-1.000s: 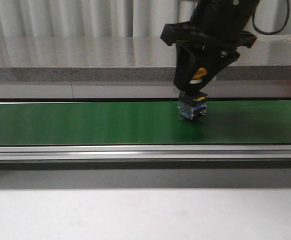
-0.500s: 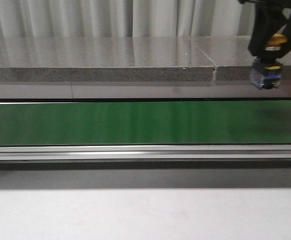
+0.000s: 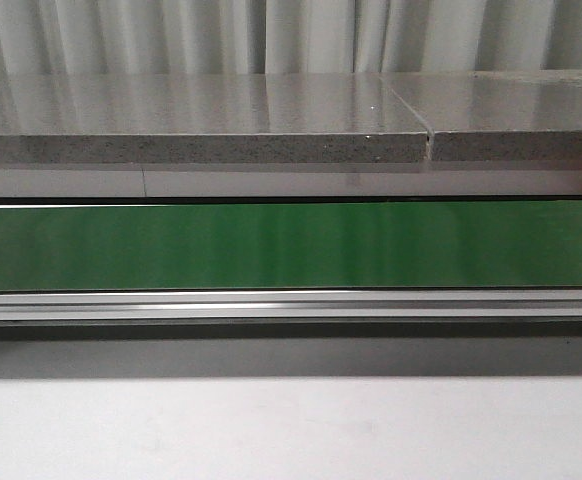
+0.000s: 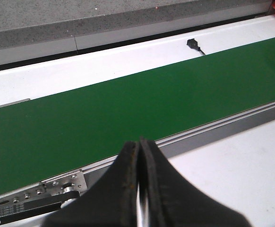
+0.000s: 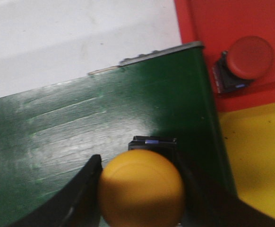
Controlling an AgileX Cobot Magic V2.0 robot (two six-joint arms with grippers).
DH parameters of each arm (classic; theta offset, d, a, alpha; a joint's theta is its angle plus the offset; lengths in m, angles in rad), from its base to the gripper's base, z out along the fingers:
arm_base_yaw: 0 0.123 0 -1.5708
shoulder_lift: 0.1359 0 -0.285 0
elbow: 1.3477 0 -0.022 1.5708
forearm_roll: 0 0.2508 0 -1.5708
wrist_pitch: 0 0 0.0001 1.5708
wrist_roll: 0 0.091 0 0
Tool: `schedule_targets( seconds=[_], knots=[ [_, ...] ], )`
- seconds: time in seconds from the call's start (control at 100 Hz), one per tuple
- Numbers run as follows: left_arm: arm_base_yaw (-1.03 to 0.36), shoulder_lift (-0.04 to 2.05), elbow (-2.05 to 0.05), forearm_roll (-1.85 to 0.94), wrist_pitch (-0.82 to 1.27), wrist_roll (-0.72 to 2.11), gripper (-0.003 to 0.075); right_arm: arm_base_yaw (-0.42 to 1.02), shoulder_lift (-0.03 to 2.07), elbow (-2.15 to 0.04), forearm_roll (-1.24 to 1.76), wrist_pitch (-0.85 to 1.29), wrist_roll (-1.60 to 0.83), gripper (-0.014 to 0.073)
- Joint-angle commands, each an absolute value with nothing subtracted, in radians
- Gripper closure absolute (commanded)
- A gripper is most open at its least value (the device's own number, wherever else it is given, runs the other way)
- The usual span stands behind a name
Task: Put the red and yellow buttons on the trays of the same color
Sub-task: 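Carry the yellow button into the yellow tray and release it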
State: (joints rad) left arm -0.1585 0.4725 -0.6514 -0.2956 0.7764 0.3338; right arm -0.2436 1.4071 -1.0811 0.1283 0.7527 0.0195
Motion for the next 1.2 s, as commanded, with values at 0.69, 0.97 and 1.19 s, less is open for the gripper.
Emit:
schedule_targets(
  seconds=[0.69, 0.97, 1.19],
  knots=[
    [-0.166, 0.478, -0.678, -0.325, 0.714, 0.326, 0.0741, -0.535, 1.534, -1.029, 0.172, 0.529, 0.023, 0.0515],
    [-0.166, 0.478, -0.678, -0.325, 0.714, 0.326, 0.0741, -0.535, 1.611, -1.029, 0.185, 0.494, 0.023, 0.0515],
    [-0.166, 0.478, -0.678, -0.325, 0.714, 0.326, 0.0741, -0.535, 1.643, -1.029, 0.185, 0.514, 0.023, 0.04]
  ],
)
